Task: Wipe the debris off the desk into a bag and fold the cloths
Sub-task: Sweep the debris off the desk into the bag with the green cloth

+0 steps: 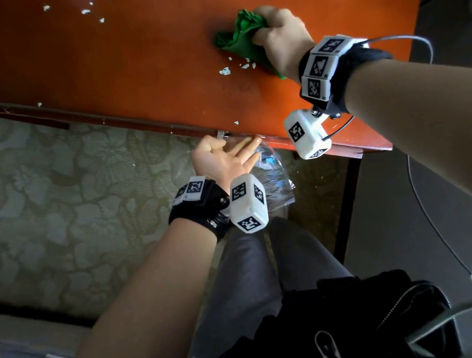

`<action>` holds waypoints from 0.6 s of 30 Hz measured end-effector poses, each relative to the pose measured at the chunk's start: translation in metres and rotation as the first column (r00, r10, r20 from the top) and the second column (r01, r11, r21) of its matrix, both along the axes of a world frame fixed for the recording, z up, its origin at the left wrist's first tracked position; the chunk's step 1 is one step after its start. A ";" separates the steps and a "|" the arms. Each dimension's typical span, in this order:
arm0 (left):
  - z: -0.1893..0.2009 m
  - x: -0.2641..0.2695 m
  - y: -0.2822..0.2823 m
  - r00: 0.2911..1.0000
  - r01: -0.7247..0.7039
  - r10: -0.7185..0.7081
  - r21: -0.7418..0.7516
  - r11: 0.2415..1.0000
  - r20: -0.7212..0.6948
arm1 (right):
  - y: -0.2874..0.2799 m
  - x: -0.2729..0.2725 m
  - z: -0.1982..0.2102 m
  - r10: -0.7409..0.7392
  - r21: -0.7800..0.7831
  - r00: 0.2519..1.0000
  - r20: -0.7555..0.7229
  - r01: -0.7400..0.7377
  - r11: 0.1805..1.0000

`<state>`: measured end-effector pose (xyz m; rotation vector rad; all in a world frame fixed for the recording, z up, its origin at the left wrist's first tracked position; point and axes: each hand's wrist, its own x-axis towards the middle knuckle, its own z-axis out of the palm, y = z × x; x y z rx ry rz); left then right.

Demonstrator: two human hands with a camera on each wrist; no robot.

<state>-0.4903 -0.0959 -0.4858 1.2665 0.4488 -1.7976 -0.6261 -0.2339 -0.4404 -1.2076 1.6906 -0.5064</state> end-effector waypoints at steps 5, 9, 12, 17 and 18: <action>0.001 -0.001 0.003 0.999 -0.036 0.035 -0.027 0.999 -0.026 | -0.005 0.016 -0.001 0.084 -0.021 0.996 -0.006 -0.084 0.996; 0.002 -0.002 0.003 0.993 -0.084 0.082 -0.019 0.996 -0.079 | 0.001 0.023 -0.005 0.126 0.008 0.992 0.022 -0.126 0.992; 0.001 -0.001 0.007 0.983 -0.116 0.114 -0.002 0.993 -0.144 | 0.012 0.027 -0.008 0.171 0.047 0.985 0.032 -0.172 0.984; 0.001 0.003 0.015 0.968 -0.144 0.136 -0.023 0.989 -0.209 | 0.026 0.026 -0.015 0.205 0.060 0.978 0.030 -0.207 0.977; 0.003 0.003 0.016 0.968 -0.144 0.135 -0.028 0.989 -0.210 | 0.027 0.026 -0.017 0.207 0.056 0.978 0.031 -0.209 0.976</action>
